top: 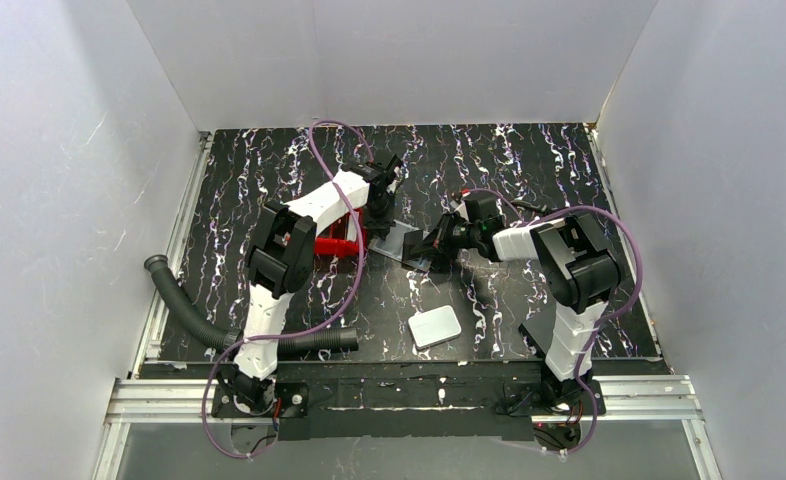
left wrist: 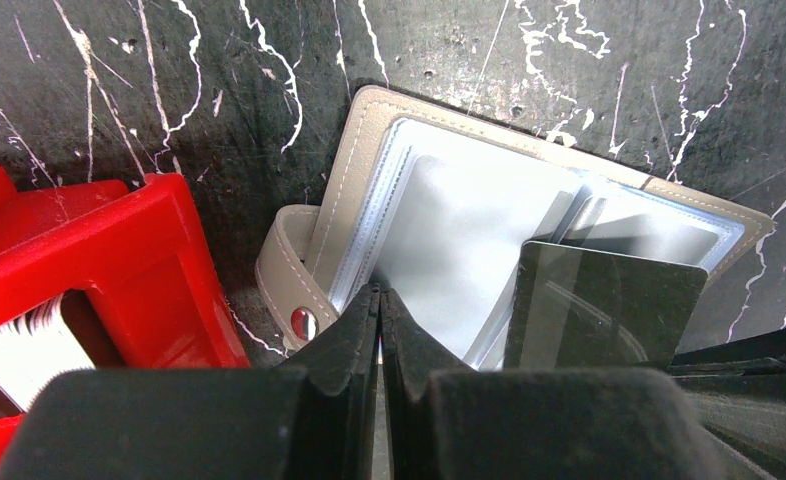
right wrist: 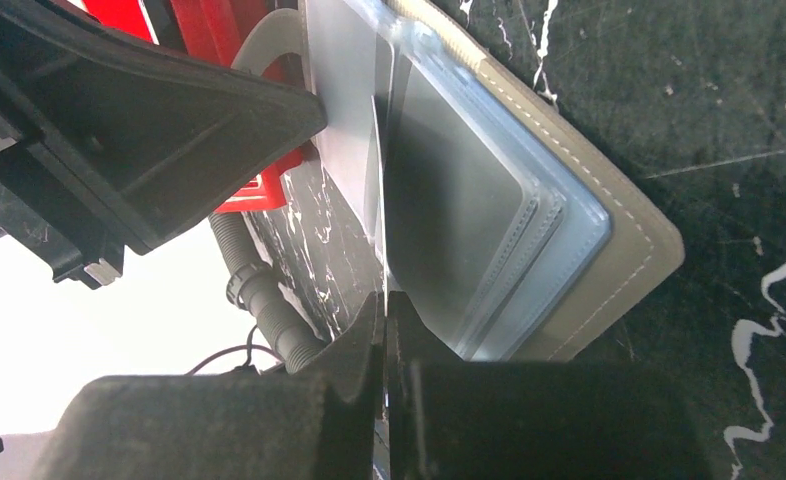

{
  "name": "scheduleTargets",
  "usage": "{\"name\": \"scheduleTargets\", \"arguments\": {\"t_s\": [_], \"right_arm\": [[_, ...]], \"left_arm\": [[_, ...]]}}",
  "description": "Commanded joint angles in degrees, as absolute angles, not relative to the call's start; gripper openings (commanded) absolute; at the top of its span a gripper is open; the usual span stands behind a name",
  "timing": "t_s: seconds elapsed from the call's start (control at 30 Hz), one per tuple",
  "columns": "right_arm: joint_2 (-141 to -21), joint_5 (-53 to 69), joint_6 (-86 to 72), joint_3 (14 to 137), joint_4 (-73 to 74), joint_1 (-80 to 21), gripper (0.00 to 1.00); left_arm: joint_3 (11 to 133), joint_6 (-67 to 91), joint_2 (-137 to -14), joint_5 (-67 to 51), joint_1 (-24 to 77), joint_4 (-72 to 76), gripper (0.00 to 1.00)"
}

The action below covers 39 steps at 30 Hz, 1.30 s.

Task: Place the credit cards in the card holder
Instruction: Insert the credit card into the card holder.

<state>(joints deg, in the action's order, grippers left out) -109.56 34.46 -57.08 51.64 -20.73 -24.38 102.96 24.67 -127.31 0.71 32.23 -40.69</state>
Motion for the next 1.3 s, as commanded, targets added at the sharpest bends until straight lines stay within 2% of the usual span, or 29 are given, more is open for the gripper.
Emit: {"name": "scheduleTargets", "arguments": {"t_s": [0.0,0.33,0.8,1.27], "right_arm": [[-108.05,33.60,-58.35,51.23,-21.60,-24.08,0.01],[-106.76,32.57,-59.00,48.78,-22.18,-23.73,0.01],[-113.13,34.50,-62.69,52.42,-29.33,-23.64,0.01],[-113.74,26.11,-64.06,49.61,-38.60,-25.82,0.01]], "left_arm": [[100.79,24.61,-128.20,1.06,32.78,-41.57,0.02],[101.03,24.18,-127.71,1.07,32.78,-41.69,0.01],[100.72,24.13,-127.05,0.00,32.78,-41.66,0.01],[100.30,25.20,-126.09,-2.04,32.78,-41.09,0.01]]}}
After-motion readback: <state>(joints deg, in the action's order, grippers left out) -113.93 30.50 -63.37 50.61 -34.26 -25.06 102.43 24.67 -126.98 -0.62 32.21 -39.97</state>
